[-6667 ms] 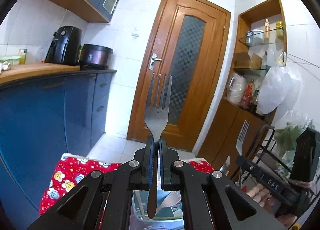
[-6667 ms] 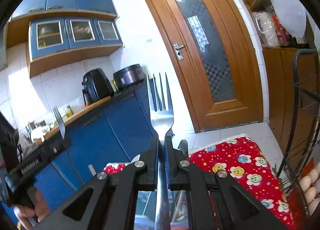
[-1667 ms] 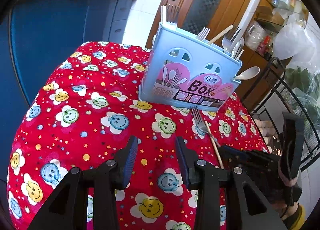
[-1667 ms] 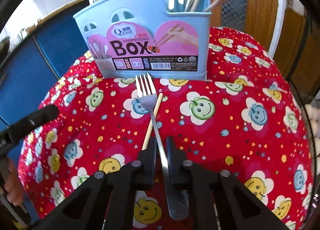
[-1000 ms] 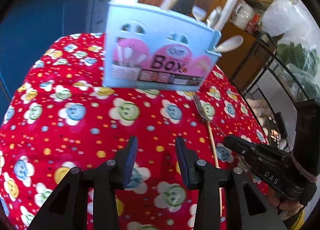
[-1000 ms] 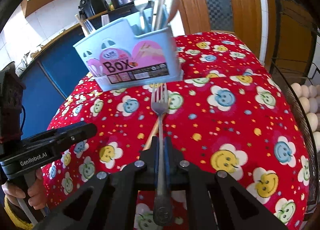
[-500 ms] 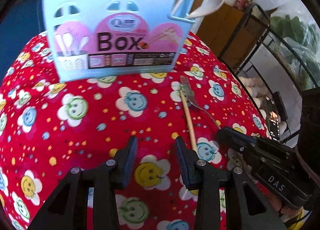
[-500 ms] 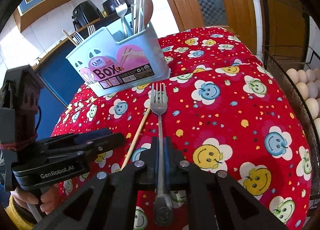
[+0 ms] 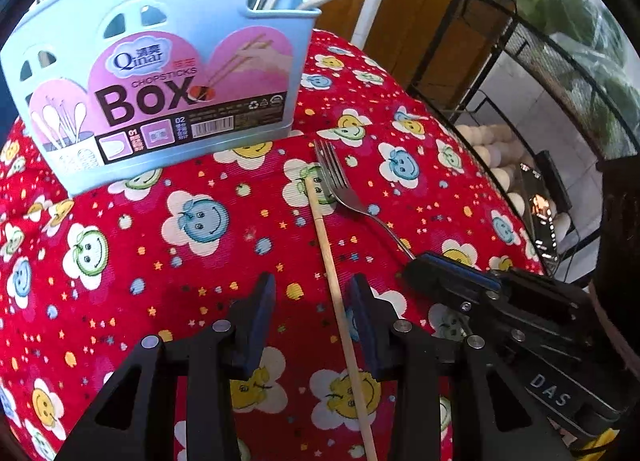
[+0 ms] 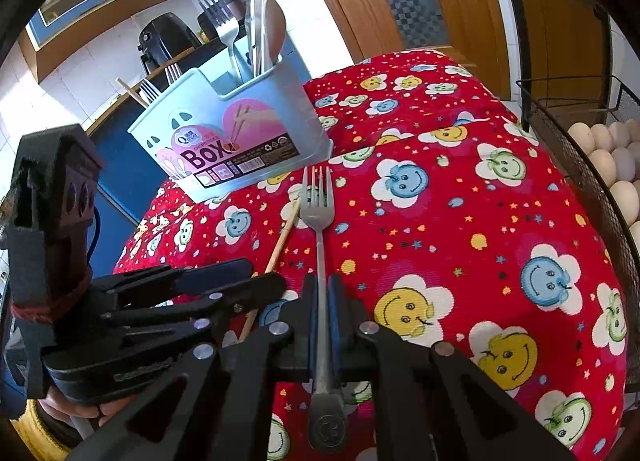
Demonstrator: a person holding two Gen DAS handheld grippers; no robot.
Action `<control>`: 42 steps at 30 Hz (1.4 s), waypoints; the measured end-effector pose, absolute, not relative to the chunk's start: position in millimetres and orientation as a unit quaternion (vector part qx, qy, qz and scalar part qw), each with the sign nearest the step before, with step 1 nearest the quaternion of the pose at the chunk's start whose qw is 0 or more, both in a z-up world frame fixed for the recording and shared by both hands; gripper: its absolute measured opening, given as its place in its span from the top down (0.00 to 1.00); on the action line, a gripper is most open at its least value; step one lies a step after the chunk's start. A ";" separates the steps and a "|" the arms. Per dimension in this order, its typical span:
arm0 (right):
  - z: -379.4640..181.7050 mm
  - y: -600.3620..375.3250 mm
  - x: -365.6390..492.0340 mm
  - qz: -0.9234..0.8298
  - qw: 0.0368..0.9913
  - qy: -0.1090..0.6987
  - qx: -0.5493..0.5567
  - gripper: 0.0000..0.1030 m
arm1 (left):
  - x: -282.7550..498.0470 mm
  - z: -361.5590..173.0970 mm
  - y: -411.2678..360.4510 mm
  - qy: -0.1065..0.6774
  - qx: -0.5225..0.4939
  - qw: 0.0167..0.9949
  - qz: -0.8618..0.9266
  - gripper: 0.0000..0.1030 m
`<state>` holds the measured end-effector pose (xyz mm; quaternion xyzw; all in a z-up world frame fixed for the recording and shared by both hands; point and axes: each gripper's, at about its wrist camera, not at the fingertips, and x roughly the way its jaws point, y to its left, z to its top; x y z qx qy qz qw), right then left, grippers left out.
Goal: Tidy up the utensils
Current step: 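Grasp a silver fork with the right tool while the left tool approaches the wooden chopstick, then grasp the wooden chopstick with the left tool while the right tool holds the fork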
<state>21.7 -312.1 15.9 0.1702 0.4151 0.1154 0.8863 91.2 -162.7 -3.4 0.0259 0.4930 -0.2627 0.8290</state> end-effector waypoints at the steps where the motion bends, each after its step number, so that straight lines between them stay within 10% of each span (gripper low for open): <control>1: 16.0 -312.4 21.4 0.115 0.886 0.415 0.170 0.93 | 90.9 -3.8 -163.7 0.489 0.031 0.832 -0.260 0.67; 8: 20.3 -304.7 18.6 0.121 0.888 0.414 0.161 0.93 | 89.4 -0.6 -150.0 0.473 0.023 0.843 -0.254 0.96; 21: 13.8 -290.6 20.8 0.120 0.881 0.429 0.163 0.93 | 81.4 -2.3 -59.5 0.476 -0.044 0.860 -0.179 0.98; 42: 20.1 -299.6 13.0 0.112 0.887 0.418 0.160 0.93 | 84.7 2.1 -136.6 0.504 -0.002 0.821 -0.269 0.96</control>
